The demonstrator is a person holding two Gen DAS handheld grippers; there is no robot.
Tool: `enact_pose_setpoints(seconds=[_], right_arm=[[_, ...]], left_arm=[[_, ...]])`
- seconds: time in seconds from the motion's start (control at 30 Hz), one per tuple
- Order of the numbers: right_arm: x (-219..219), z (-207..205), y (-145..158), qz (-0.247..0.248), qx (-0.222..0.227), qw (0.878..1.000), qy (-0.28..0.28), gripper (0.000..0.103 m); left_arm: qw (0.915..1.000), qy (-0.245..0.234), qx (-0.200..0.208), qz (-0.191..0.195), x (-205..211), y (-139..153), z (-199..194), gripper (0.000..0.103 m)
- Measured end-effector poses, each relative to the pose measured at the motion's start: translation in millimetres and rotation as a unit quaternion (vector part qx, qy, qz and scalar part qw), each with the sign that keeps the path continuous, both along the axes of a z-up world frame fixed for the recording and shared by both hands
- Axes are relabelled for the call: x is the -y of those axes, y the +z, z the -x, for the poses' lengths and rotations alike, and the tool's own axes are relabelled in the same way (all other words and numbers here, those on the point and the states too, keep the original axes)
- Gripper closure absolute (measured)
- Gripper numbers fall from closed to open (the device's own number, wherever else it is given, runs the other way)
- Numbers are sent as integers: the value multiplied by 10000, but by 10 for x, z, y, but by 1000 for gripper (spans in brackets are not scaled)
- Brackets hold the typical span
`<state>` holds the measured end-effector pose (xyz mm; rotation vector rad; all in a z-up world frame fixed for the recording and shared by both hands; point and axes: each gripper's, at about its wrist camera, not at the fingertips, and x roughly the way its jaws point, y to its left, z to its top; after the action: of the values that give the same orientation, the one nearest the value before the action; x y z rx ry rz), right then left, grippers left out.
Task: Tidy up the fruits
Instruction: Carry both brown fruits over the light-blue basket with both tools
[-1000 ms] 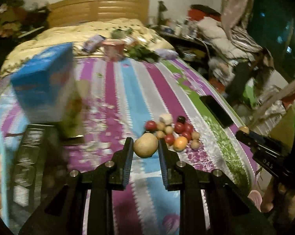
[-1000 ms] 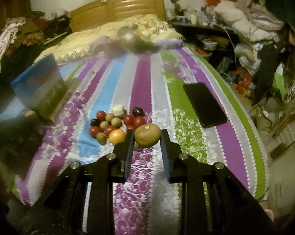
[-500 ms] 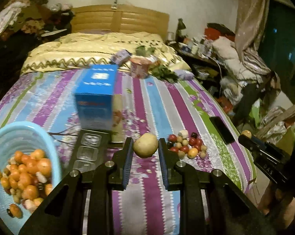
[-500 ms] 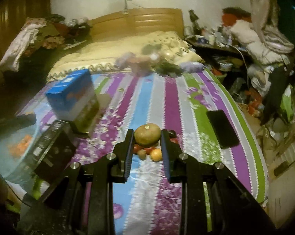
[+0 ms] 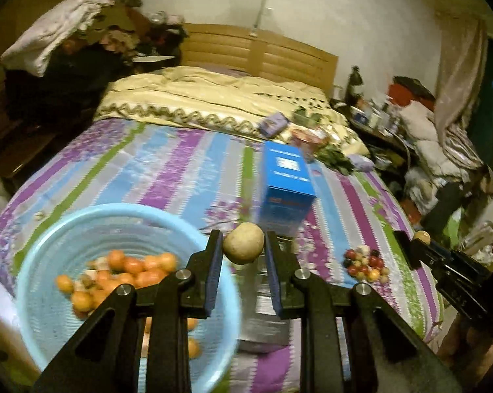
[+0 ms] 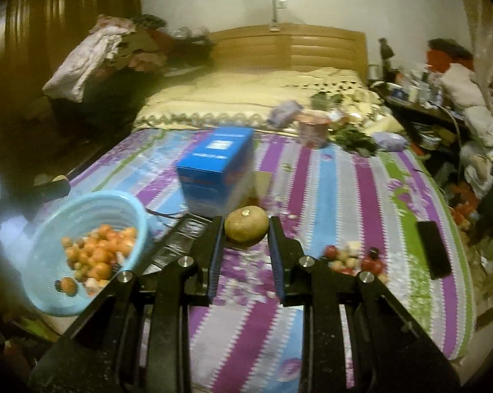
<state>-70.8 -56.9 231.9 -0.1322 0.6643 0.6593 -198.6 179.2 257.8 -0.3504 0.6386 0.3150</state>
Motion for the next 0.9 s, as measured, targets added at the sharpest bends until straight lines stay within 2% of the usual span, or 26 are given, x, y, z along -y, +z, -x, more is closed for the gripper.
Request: enact_pose_setpoints(seconds=[0.3, 0.5, 0.63, 0.9], right_arm=[[-693, 211, 38, -57, -202, 9980, 601, 76], [-1167, 295, -35, -49, -531, 9935, 1005, 76], [-1412, 345, -129, 100, -725, 9896, 1241, 76], [-1841, 514, -450, 658, -1309, 9740, 1726, 76]], left_arm=[[9986, 501, 29, 142, -638, -70, 403, 77], [9970, 737, -19, 251, -1000, -181, 599, 77], [9956, 818, -216, 393, -1229, -331, 718, 77], [9926, 735, -705, 661, -1484, -666, 809, 77]])
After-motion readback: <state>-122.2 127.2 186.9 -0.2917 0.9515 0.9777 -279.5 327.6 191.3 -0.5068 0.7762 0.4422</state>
